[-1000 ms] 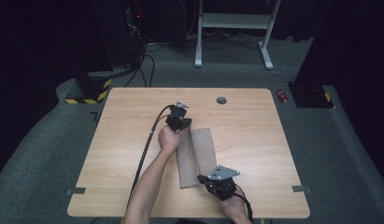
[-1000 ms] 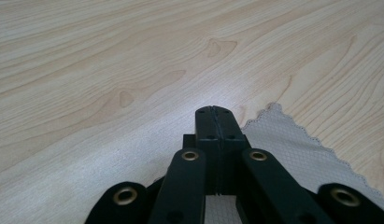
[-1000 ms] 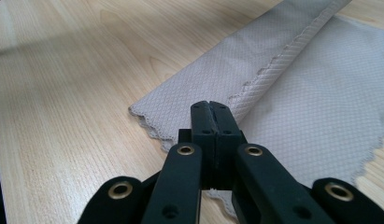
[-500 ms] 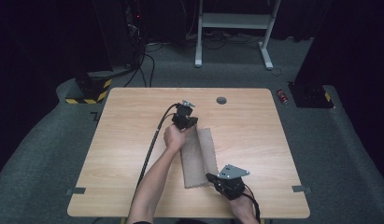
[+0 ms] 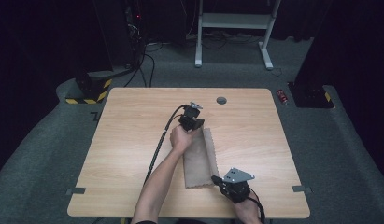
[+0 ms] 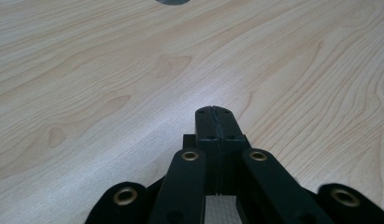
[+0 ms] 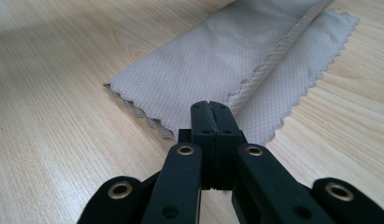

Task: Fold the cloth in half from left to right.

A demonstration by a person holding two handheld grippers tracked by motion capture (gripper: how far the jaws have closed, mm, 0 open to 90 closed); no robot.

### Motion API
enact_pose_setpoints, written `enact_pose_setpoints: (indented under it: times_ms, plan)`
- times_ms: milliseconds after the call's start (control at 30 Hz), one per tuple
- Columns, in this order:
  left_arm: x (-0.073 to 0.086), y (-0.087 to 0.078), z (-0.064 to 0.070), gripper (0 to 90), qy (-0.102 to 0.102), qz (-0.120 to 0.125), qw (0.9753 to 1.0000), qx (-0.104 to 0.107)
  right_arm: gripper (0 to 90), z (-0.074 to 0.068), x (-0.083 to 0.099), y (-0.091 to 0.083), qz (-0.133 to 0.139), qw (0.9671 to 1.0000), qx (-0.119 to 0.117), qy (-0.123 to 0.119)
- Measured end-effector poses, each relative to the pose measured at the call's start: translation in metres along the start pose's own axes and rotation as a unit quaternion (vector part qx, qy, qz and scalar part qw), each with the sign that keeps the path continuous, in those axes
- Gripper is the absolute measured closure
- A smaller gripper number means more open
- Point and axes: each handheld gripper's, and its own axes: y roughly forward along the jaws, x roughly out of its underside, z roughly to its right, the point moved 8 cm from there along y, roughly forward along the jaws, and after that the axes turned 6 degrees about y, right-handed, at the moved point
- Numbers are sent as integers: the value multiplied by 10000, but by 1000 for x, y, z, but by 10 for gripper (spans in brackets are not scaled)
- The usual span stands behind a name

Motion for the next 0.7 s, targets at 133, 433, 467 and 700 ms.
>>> enact_pose_setpoints:
  times_ms: [133, 433, 467, 700]
  plan:
    - [-2, 6, 5, 900, 59, -49, 10000, 11, 899, 2, 3, -2, -5, 10000, 29, 22]
    - [-2, 15, 14, 900, 145, -108, 9998, 58, 898, 8, 11, -8, -47, 9999, 122, 53]
    - [-2, 16, 14, 900, 162, -123, 9998, 42, 897, 9, 12, -7, -62, 9999, 120, 70]
    - [0, 21, 17, 900, 188, -195, 9996, 20, 896, 9, 14, -6, -104, 9998, 112, 89]
